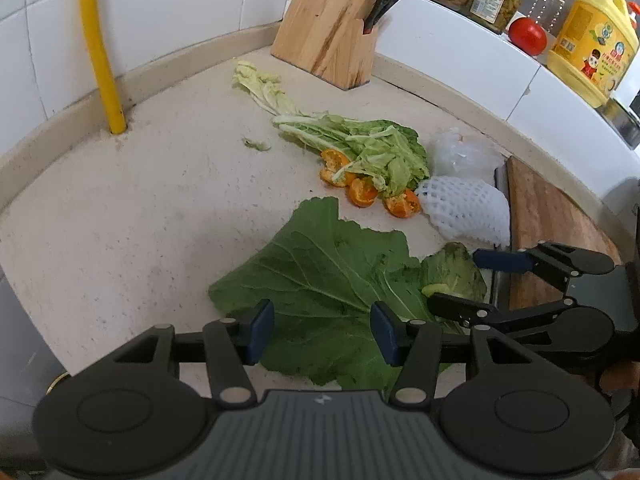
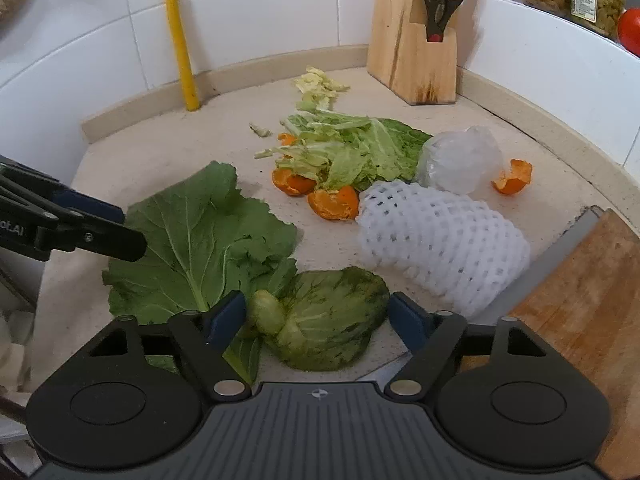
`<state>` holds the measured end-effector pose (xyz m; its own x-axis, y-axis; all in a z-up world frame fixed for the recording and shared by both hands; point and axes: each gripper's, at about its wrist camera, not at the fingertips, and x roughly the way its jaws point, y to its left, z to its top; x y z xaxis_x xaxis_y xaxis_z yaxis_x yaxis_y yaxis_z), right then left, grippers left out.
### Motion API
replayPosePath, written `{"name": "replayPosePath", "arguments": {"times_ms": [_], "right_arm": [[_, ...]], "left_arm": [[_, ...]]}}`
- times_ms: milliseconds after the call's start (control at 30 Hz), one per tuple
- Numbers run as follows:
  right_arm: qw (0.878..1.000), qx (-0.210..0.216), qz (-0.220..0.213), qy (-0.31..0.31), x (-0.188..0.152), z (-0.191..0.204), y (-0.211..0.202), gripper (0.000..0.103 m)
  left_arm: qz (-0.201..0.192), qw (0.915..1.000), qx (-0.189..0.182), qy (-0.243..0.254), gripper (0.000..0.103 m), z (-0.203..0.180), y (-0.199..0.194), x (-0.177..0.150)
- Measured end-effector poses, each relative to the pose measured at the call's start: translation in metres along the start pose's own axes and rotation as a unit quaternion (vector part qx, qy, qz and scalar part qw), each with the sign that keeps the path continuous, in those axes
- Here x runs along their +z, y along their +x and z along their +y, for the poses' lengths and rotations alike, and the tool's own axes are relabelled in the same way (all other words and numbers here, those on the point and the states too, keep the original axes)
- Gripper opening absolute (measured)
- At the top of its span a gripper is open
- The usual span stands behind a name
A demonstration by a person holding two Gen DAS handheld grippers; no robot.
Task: Collect trash
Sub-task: 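Grasp the green leaves with the left tool while the right tool grasps a cabbage stem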
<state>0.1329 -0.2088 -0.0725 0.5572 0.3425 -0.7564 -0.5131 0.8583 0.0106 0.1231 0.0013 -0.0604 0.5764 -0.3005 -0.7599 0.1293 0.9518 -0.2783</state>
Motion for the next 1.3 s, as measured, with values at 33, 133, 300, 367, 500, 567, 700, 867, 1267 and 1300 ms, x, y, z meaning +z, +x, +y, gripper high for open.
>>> {"name": "replayPosePath", "arguments": {"times_ms": [33,133,300,367,500,567,700,867,1267,1300], "right_arm": [[1.000,0.012,0.004,-0.001,0.001,0.001,-0.003,0.052],[0.999,0.028,0.014,0.024,0.004,-0.002,-0.008,0.030],[0.989,0.077,0.004,0.129,0.008,-0.027,-0.023,0.014],[0.984,0.085,-0.007,0.154,0.007,-0.035,-0.031,0.013],[0.972,0.097,-0.033,0.212,0.002,-0.057,-0.045,0.013],[0.971,0.084,-0.043,0.218,-0.001,-0.062,-0.049,0.013],[0.967,0.082,-0.044,0.235,-0.011,-0.070,-0.046,0.013],[0.966,0.091,-0.041,0.239,-0.017,-0.071,-0.040,0.013],[0.962,0.100,-0.044,0.252,-0.023,-0.070,-0.037,0.014],[0.961,0.100,-0.046,0.253,-0.023,-0.070,-0.038,0.014]], "left_arm": [[-0.001,1.0000,0.000,-0.001,0.048,0.000,0.000,-0.001],[0.000,1.0000,-0.007,-0.002,0.048,-0.001,-0.001,-0.004],[-0.002,0.9999,-0.011,-0.006,0.048,0.001,-0.003,-0.003],[0.002,0.9999,-0.013,-0.008,0.048,0.002,-0.002,-0.001],[0.006,0.9997,-0.023,0.002,0.048,-0.003,0.000,0.000],[0.008,0.9998,-0.014,0.007,0.048,-0.007,0.004,0.002],[-0.006,0.9996,0.025,0.013,0.049,-0.004,0.015,0.013],[0.007,0.9947,0.060,0.083,0.058,-0.007,0.041,0.027],[0.020,0.9888,0.054,0.138,0.014,-0.037,0.052,0.028],[0.021,0.9886,0.054,0.139,0.009,-0.039,0.051,0.027]]}}
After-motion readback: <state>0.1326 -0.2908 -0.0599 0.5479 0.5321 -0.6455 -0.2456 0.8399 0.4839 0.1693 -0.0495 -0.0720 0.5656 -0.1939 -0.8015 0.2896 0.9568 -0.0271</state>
